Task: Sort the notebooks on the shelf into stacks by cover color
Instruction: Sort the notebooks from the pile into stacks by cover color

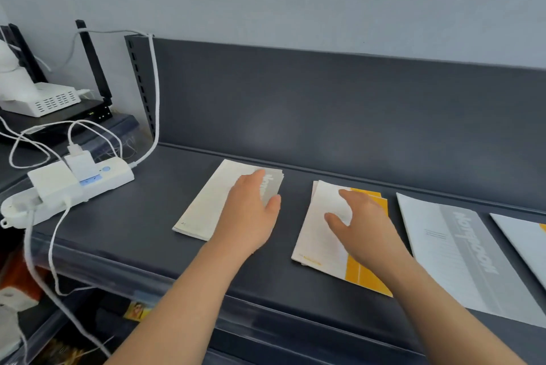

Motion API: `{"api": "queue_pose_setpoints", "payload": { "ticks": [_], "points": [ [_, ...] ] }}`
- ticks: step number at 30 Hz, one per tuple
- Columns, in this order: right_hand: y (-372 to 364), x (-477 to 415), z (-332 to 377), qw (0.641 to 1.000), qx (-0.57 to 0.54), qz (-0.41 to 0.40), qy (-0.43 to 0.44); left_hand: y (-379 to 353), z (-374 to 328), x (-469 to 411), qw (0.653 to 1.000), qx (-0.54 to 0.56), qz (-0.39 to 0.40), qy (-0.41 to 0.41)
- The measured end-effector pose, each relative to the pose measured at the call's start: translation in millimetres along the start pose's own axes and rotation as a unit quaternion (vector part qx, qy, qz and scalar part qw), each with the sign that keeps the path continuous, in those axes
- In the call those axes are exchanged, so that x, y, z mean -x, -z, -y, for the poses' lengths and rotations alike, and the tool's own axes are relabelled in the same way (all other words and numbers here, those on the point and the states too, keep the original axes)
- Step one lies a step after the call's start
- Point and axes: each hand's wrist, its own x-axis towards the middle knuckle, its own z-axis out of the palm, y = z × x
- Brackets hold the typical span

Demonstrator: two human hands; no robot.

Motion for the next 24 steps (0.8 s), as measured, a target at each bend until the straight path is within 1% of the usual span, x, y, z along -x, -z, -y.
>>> {"api": "queue_pose_setpoints", "payload": {
  "ticks": [4, 7, 10, 15, 20, 22, 24],
  "points": [
    [12, 16, -22, 0.996, -0.011, 0.030, -0.087, -36, -20, 13, 0.994, 0.059, 0.093, -0.001],
    [13, 19, -32, 0.993, -0.018, 0.031, -0.113, -52, -25, 19, 0.989, 0.067, 0.128, 0.012],
    [12, 20, -34, 0.993, -0.032, 0.020, -0.113, -56, -25, 24, 0.990, 0.071, 0.124, 0.014],
    [6, 18, -27, 0.993, -0.069, 0.014, -0.094, -51, -22, 26, 0.993, 0.079, 0.089, -0.001],
    [5, 15, -31, 0.991, -0.117, 0.033, -0.058, -46, -24, 28, 0.996, 0.057, 0.067, 0.002],
    [13, 18, -40, 0.993, -0.109, 0.017, -0.039, -45, -31, 29, 0.998, 0.040, 0.055, 0.002],
    [26, 22, -55, 0.996, -0.076, -0.026, -0.034, -48, -44, 32, 0.998, 0.028, 0.051, -0.002]
  ]
}}
